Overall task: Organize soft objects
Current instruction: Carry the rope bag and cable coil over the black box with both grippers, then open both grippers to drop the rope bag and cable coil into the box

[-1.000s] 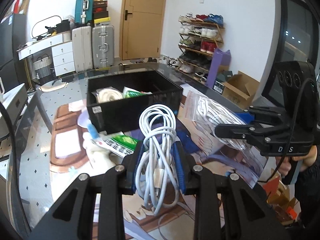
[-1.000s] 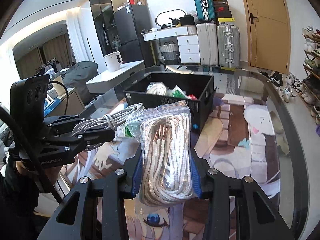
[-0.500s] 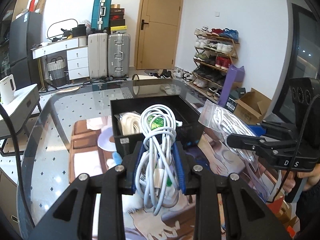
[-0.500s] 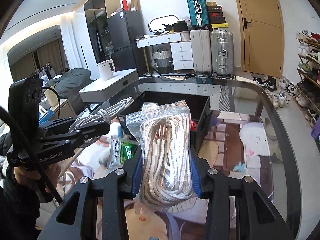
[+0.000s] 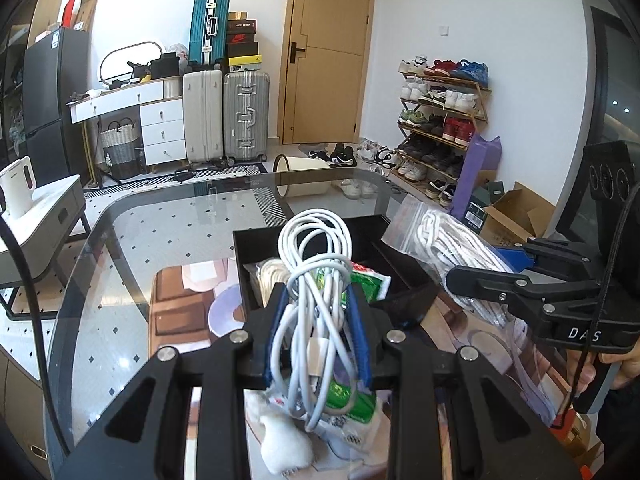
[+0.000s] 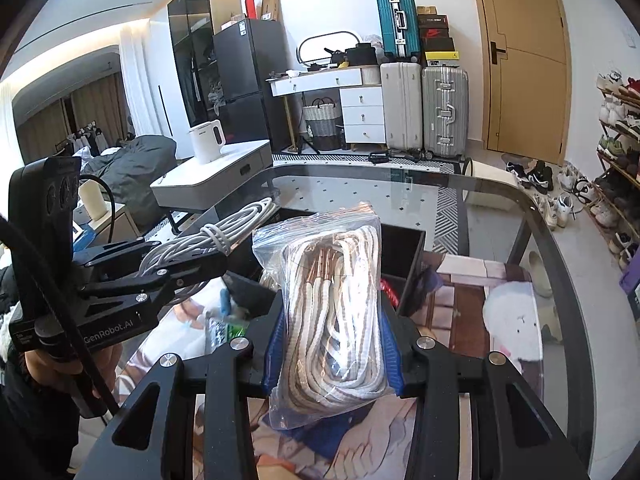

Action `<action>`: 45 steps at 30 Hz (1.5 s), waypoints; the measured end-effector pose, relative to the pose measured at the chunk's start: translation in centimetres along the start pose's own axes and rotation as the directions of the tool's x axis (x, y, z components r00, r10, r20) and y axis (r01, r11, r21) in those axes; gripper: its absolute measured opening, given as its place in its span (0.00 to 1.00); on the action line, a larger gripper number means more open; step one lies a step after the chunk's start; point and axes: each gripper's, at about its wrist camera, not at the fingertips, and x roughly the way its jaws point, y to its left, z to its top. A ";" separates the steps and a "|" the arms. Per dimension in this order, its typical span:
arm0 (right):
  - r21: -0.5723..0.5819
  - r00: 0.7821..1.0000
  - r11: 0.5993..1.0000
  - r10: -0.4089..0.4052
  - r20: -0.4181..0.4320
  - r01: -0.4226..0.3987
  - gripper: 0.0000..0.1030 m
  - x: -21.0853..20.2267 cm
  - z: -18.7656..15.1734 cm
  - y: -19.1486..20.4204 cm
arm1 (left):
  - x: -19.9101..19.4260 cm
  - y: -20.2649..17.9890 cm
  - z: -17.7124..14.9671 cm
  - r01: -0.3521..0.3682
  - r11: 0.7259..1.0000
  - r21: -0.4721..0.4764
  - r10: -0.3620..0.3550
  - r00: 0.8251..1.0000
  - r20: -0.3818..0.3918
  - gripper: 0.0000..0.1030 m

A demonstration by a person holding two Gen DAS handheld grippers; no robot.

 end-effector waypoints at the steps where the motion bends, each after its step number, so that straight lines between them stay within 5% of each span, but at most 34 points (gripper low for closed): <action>1: -0.002 1.000 1.000 -0.001 -0.001 0.001 0.40 0.2 0.2 -0.1 | 0.1 0.1 0.1 -0.002 1.000 0.000 0.002 1.000 0.002 0.27; 45: -0.212 0.968 0.977 -0.050 -0.247 -0.003 0.40 12.3 4.5 -0.5 | 8.0 -0.3 1.5 0.003 0.998 0.067 0.005 0.993 -0.119 0.26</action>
